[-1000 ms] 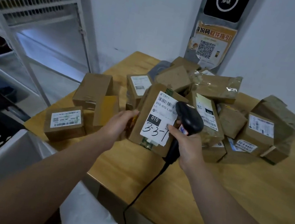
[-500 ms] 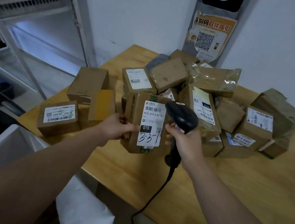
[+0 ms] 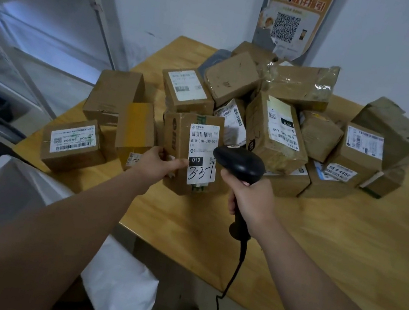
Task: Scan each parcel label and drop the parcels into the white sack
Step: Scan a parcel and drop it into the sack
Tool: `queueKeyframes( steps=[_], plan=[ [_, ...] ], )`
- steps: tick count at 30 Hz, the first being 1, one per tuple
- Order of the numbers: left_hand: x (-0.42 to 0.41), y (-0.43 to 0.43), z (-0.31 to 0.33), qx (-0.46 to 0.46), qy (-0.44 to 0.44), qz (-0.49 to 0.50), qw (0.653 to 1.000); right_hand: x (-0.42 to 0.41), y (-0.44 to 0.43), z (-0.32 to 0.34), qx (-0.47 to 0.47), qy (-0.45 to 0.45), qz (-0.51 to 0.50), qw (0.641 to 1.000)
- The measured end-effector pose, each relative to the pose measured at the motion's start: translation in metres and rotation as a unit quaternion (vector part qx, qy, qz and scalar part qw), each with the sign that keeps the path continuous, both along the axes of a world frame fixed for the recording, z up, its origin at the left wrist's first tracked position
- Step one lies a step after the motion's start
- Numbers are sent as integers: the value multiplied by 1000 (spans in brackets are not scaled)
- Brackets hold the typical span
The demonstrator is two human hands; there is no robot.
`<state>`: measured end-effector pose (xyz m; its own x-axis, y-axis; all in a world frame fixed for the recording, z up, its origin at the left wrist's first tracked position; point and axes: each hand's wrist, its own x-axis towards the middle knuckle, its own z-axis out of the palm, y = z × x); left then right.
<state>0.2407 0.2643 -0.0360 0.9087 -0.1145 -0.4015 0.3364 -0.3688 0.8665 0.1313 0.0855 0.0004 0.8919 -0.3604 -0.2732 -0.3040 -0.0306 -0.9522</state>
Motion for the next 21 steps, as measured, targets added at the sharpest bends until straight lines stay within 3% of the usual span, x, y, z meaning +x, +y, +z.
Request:
queueKeyframes(
  steps=[21],
  plan=[
    [3, 1, -2, -5, 3, -6, 1000, 7, 10, 2, -11, 27, -32, 999]
  ],
)
